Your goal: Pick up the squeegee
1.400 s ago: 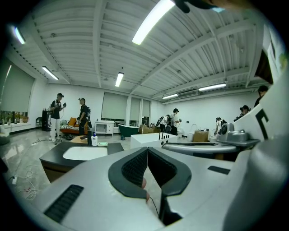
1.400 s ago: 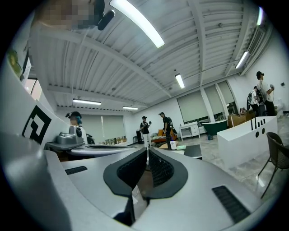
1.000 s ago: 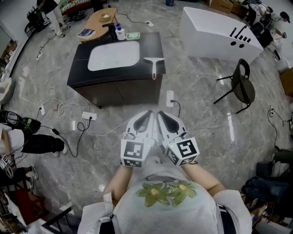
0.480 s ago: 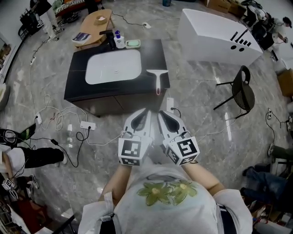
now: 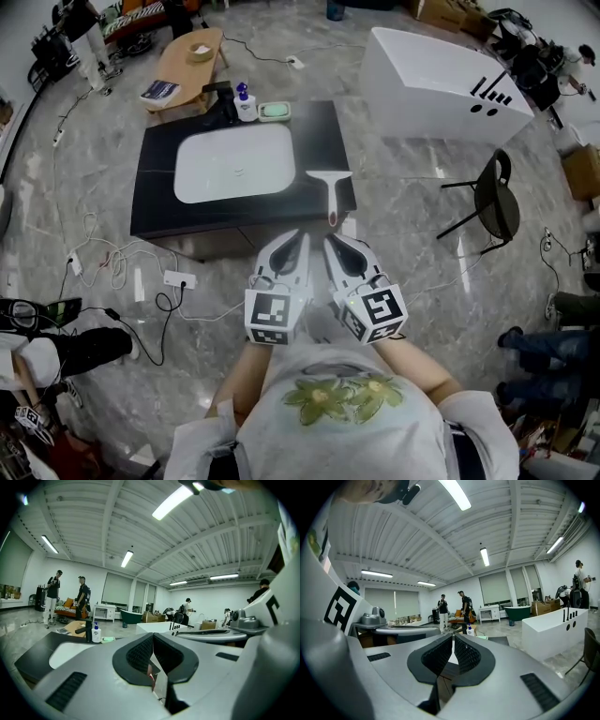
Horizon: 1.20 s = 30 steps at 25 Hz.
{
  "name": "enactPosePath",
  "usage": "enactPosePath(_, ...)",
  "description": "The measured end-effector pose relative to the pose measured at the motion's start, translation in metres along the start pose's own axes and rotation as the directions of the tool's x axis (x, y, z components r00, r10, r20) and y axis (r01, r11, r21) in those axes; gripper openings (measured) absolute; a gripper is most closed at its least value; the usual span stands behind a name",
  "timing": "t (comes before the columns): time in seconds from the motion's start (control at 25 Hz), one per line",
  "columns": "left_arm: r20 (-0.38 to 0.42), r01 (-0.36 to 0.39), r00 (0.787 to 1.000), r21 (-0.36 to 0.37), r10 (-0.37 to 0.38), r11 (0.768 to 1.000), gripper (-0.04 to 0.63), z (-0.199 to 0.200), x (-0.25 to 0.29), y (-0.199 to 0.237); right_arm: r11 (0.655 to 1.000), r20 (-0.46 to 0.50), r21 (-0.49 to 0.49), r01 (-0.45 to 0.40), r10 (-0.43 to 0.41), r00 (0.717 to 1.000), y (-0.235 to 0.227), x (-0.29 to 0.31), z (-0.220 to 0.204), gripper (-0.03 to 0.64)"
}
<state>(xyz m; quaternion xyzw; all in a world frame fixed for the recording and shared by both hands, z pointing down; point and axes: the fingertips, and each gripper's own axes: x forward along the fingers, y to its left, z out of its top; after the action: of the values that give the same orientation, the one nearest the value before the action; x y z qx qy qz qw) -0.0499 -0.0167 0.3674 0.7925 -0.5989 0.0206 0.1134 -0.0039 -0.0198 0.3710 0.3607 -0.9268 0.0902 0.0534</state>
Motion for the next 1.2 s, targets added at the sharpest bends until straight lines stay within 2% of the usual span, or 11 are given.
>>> enactPosePath(0.44, -0.013, 0.071, 0.997, 0.007, -0.071, 0.997, 0.011, 0.003, 0.04, 0.04, 0.996, -0.045, -0.017, 0.092, -0.093, 0.995, -0.027, 0.057, -0.003, 0.025)
enactPosePath(0.8, -0.094, 0.11, 0.989, -0.02, -0.112, 0.994, 0.011, -0.028, 0.06, 0.044, 0.987, -0.129, -0.032, 0.155, -0.158, 0.979, -0.045, 0.072, -0.02, 0.025)
enactPosePath(1.2, -0.148, 0.136, 0.979, -0.02, -0.138, 0.99, 0.011, -0.044, 0.084, 0.049, 0.978, -0.17, -0.016, 0.21, -0.209, 0.963, -0.078, 0.086, -0.036, 0.026)
